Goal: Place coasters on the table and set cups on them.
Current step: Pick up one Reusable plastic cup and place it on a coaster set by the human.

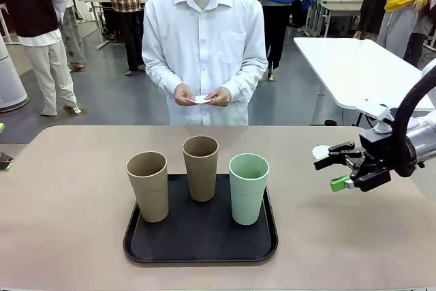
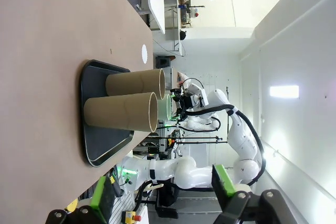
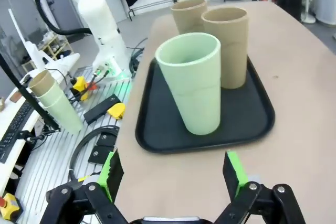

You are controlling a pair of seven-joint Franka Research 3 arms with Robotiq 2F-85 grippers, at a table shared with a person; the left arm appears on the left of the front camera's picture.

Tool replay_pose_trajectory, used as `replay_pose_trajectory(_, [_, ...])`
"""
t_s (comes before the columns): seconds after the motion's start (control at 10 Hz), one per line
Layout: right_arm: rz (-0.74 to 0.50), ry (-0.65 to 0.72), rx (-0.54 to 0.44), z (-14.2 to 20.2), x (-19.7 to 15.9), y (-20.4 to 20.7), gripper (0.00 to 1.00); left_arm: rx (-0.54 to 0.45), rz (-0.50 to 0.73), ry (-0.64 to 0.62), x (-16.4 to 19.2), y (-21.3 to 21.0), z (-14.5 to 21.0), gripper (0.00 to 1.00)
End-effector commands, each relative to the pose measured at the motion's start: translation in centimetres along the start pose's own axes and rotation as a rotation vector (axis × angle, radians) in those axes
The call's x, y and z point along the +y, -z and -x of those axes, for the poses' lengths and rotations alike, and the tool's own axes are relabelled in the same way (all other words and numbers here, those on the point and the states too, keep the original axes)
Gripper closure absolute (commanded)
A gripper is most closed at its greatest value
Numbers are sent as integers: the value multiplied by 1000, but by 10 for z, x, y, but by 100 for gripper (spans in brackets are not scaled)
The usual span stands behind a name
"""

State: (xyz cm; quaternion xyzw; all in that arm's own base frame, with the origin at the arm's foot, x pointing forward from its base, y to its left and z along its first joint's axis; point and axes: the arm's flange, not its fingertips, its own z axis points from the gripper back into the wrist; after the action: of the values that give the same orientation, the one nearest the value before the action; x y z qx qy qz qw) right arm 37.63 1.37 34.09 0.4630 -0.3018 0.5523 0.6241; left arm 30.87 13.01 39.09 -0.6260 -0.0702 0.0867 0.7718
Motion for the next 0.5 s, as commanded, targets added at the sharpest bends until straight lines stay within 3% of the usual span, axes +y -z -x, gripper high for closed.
replay_pose_trajectory(0.0, [34, -9, 28, -4, -10, 8, 0, -6, 16, 7, -1, -1, 0, 0])
replay_pose_trajectory(0.4, [0, 0, 0, 0, 0, 0, 0, -6, 16, 7, -1, -1, 0, 0])
